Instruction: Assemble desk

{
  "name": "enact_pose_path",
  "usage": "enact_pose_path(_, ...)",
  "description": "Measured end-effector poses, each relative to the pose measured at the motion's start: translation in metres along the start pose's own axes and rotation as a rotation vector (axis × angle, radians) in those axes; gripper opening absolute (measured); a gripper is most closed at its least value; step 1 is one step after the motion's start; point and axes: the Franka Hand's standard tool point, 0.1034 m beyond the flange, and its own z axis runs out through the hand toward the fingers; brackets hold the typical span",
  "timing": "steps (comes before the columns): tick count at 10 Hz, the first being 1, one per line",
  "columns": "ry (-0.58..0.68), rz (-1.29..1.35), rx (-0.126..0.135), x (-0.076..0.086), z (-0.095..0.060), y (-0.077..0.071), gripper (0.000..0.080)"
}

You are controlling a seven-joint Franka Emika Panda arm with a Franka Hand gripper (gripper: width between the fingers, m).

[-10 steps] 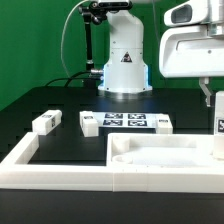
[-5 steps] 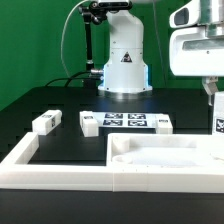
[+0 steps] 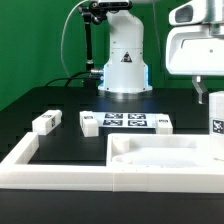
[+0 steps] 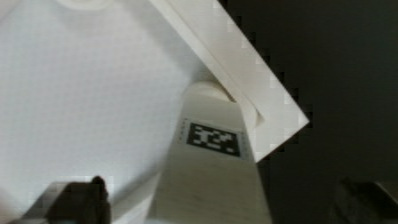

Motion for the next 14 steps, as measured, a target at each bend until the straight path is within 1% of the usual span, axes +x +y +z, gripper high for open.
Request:
enact_pose_path(1, 0.0, -0.065, 0.0, 0.0, 0.0001, 0.0001, 0.0644)
enact_pose_path(2, 0.0, -0.117, 0.0, 0.0, 0.0001, 0.0001, 0.0648)
enact_pose_path(5, 0.004, -0.49, -0.013, 0.0004, 0.0004, 0.0011, 0.0649)
enact_pose_path(7, 0.006, -0.713, -0.016, 0.004, -0.0005, 0.0027, 0.0649)
enact_pose_path(11, 0.005, -0.954, -0.02, 0.0049, -0.0003, 0.0038, 0.0649)
enact_pose_path(12, 0.004, -0.942, -0.019, 0.0047, -0.0002, 0.0037, 0.056)
enact_pose_path(13, 0.004, -0.942, -0.019, 0.0047, -0.0001, 0.0037, 0.0412)
enact_pose_path(14, 0.004, -0.942, -0.019, 0.0047, -0.0001, 0.0037, 0.0412)
